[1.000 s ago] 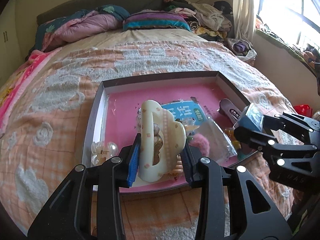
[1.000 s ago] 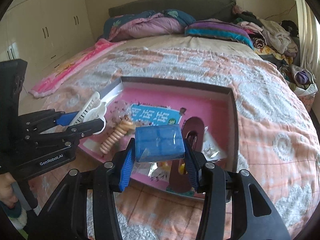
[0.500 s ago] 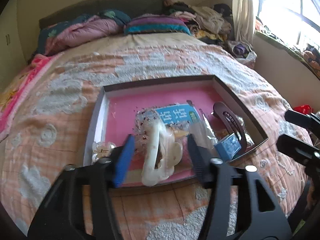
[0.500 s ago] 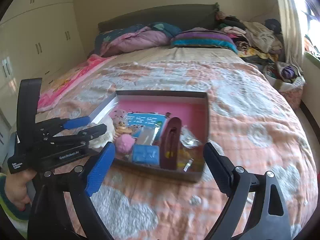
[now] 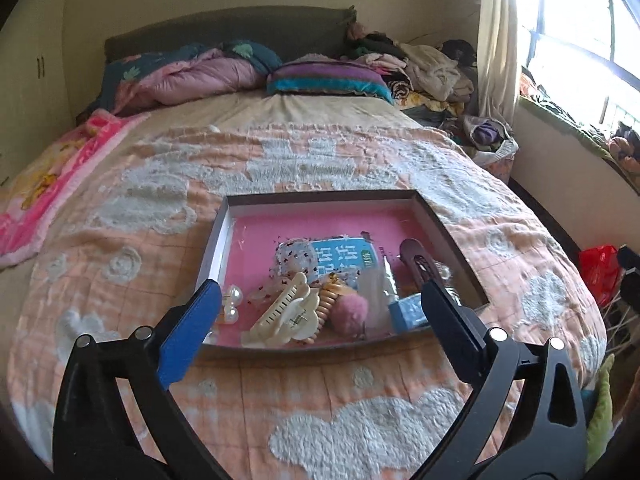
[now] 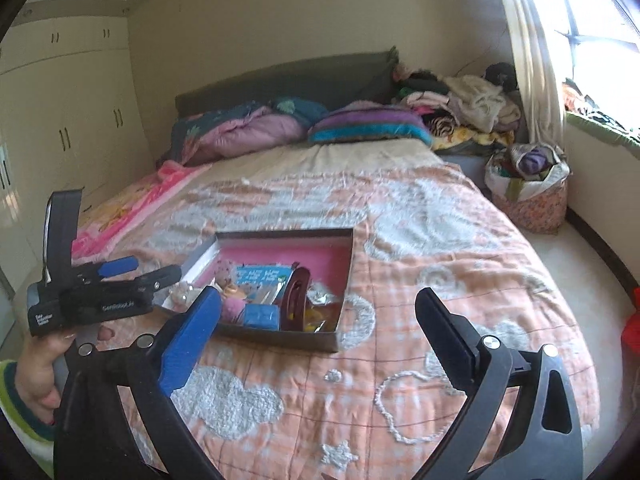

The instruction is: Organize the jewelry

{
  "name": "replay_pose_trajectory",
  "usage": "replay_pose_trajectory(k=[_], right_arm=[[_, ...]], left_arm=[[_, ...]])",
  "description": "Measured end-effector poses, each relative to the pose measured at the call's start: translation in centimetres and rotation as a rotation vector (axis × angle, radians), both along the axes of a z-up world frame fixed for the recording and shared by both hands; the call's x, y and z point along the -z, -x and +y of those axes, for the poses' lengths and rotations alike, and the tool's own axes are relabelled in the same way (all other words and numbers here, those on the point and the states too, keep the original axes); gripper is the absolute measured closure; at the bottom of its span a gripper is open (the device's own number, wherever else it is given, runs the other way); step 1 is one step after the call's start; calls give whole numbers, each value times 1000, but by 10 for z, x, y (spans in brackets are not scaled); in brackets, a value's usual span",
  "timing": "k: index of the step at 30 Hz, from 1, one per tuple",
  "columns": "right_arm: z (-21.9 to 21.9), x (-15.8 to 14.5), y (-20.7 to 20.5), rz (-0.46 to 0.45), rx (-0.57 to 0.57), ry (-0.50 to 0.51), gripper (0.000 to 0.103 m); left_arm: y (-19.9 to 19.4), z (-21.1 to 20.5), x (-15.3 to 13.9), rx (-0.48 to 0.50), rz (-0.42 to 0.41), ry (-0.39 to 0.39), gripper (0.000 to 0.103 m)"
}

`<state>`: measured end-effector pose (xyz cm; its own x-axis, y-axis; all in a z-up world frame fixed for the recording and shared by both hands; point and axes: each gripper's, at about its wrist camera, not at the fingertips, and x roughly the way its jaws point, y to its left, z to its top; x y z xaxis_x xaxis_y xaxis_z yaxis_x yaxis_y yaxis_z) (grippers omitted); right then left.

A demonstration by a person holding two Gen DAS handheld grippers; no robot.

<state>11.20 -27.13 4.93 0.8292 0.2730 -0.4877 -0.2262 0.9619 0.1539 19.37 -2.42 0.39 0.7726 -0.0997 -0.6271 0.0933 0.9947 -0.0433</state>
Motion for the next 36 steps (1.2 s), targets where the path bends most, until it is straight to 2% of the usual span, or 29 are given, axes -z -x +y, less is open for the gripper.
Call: replay_pose_trajectory(k=[9,19,28,36], right_arm=[[-5,-19,22,-53,21,8,4],[5,-44,48,-108,-23,-13,4],[11,-53,75,-135,-44,-18,4],[19,-40,89,-119,-51,-13,4]], left_arm=[[26,9,-26,-30,-43,12,10],[60,22,-52,-65,-82,-6,10],[100,25,-59,-65,-95,-33,9],[125,24,-48,-63,-82,-33,9]])
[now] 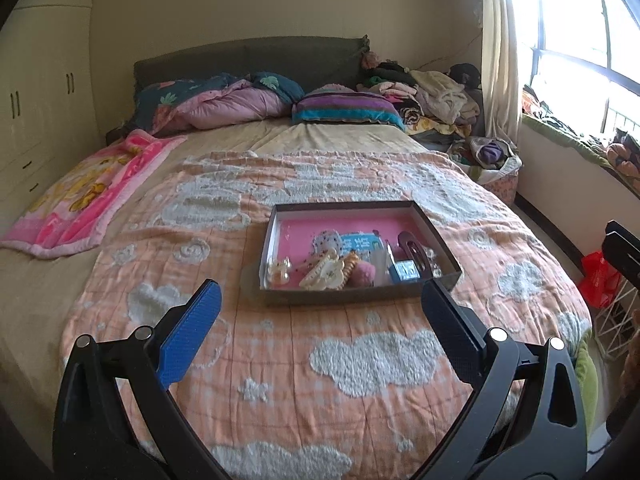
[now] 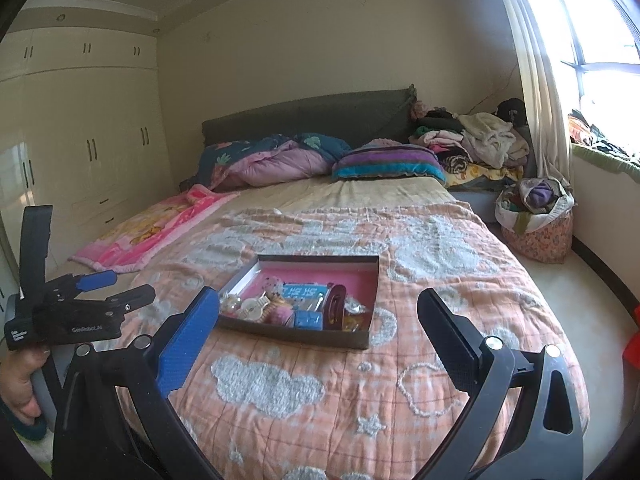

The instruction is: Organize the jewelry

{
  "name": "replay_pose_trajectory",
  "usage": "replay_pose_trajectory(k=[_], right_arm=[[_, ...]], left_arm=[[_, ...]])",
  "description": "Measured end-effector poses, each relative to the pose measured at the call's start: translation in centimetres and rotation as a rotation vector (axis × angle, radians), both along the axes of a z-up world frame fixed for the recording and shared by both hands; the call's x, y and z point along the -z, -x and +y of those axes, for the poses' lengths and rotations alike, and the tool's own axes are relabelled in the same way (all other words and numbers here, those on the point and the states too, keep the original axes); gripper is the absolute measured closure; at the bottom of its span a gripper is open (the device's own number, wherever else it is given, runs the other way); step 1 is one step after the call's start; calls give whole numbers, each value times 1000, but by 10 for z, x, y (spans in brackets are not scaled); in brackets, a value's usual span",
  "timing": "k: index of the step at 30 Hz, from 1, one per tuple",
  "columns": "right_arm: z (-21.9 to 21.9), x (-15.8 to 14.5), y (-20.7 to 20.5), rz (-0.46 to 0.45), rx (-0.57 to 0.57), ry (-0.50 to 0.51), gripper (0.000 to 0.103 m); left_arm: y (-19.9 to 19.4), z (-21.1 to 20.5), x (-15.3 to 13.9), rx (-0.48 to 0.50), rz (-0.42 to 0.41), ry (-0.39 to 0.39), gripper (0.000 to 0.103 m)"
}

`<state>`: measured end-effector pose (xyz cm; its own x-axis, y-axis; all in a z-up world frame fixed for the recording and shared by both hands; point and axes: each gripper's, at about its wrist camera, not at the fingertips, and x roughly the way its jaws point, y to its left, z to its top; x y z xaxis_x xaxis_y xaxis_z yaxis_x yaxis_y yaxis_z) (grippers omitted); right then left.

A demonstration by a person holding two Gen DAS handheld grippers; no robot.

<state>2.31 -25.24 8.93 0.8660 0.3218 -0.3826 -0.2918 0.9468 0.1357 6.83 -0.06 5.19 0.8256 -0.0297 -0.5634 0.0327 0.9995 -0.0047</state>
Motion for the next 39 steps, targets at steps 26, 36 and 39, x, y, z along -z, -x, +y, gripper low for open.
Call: replay_pose_trajectory(k=[26,36,39], right_arm=[[15,80,18,194,-31,18,4],[8,81,17,197,-21,15,4],[7,79,16,196,-17,17,4]], left_arm=[[27,-23,80,-2,124,33,9],[29,-26,76,7,126,28,9],[30,-28,75,10,123,19,9]])
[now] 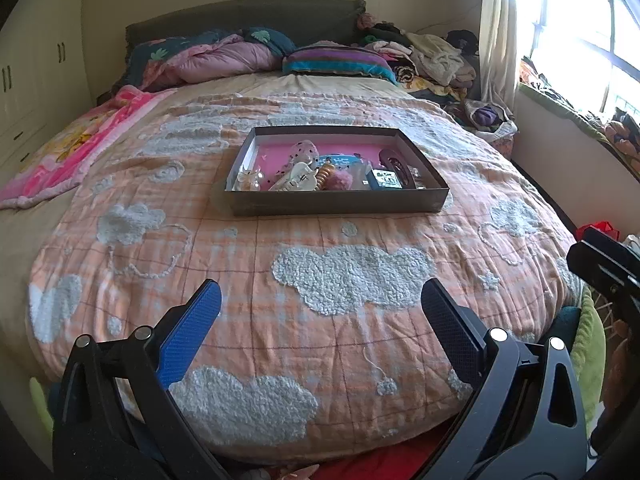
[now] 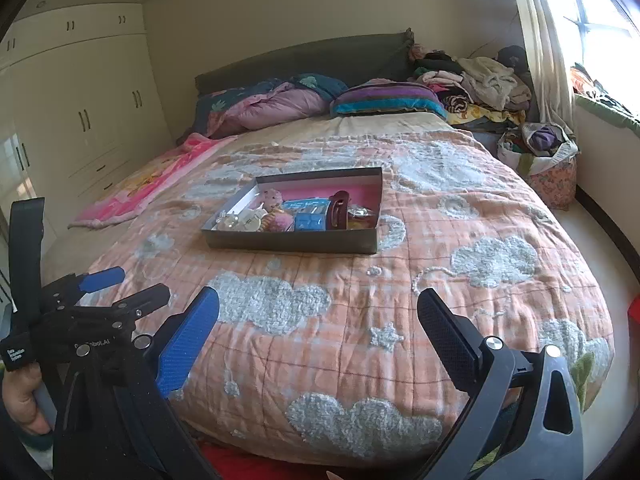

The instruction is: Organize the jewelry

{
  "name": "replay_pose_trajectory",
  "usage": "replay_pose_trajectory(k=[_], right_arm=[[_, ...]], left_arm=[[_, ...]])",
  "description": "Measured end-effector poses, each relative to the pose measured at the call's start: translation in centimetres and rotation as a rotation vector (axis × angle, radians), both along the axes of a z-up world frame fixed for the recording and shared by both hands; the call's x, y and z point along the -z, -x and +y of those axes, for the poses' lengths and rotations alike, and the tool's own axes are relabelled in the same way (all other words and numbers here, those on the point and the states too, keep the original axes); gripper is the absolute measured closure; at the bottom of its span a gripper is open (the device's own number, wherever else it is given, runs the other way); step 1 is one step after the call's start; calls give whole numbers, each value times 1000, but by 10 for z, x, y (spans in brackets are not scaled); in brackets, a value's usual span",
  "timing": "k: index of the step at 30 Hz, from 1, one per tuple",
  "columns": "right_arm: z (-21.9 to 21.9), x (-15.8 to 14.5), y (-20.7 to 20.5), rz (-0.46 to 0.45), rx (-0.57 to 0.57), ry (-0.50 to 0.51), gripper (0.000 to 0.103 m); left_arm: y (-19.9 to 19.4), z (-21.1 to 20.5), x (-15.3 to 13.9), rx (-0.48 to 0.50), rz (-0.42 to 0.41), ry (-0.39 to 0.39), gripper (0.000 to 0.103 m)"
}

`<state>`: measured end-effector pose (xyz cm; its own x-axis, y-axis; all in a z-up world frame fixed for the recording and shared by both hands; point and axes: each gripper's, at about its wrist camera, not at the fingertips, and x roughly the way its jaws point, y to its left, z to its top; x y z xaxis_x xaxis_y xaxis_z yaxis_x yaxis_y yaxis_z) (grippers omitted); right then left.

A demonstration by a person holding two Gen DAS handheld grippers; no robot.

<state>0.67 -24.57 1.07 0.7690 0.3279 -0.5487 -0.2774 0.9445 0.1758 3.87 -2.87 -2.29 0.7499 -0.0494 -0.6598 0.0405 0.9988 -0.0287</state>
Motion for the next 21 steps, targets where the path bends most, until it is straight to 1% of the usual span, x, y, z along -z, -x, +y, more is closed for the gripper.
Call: replay_pose_trajectory(k=[4,9,21], right_arm=[[-1,-4,3,-16,1,7,4],[-1,-5,5,-9,1,7,4],[0,-6,8,-25,3,12,4]], left_arm=[[1,-2,-3,-3,-2,-5,9],[1,-2,-4,-2,-1,-7,9],[3,-3,-4,3,-1,-11,9]])
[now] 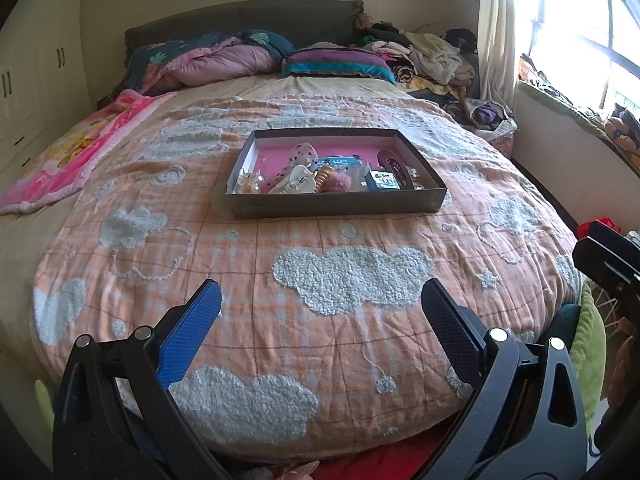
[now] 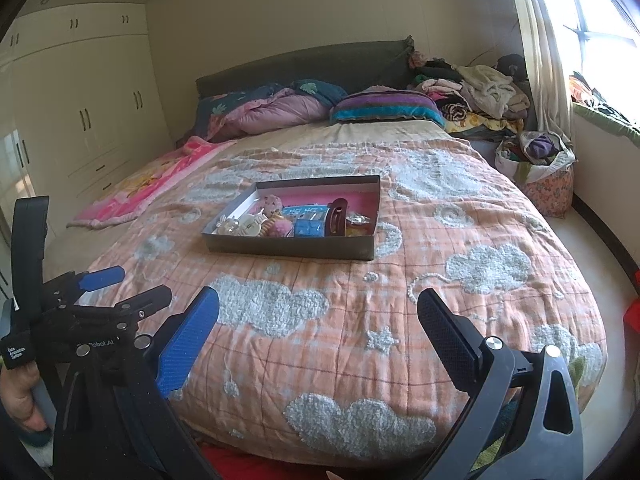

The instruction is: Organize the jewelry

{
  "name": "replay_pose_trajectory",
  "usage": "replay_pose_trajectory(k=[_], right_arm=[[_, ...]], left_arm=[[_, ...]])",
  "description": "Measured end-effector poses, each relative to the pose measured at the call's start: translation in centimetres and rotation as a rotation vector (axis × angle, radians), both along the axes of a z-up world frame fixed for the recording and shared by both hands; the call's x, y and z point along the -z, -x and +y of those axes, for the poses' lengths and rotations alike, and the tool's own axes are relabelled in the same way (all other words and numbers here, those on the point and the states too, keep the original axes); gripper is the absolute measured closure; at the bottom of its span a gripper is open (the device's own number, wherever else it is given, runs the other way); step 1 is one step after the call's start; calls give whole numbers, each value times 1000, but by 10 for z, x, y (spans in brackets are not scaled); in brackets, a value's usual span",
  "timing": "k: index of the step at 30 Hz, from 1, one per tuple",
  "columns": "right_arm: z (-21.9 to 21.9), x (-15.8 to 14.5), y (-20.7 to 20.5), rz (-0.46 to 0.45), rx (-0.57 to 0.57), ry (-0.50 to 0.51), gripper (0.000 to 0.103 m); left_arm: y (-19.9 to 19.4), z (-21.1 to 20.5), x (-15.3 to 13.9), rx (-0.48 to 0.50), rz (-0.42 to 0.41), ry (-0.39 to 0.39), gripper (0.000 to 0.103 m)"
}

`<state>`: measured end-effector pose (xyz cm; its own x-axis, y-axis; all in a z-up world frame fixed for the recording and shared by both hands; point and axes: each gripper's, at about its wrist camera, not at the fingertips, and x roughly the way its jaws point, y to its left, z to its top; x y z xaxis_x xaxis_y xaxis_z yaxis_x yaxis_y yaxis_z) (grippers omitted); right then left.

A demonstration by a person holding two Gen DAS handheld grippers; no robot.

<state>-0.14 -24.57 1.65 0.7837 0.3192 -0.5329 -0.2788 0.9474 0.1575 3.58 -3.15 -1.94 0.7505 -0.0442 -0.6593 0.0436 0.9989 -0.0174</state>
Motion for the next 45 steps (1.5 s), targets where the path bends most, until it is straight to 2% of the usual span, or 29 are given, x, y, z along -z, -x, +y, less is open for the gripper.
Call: replay_pose_trajectory(k=[27,45], right_arm=[[0,-2,0,1,-4,6,4],[7,-4,3,-5,-19,46,4]], left_arm=[[0,1,0,-9,0,-15,9],[1,4,-6,-2,-11,-15,9]])
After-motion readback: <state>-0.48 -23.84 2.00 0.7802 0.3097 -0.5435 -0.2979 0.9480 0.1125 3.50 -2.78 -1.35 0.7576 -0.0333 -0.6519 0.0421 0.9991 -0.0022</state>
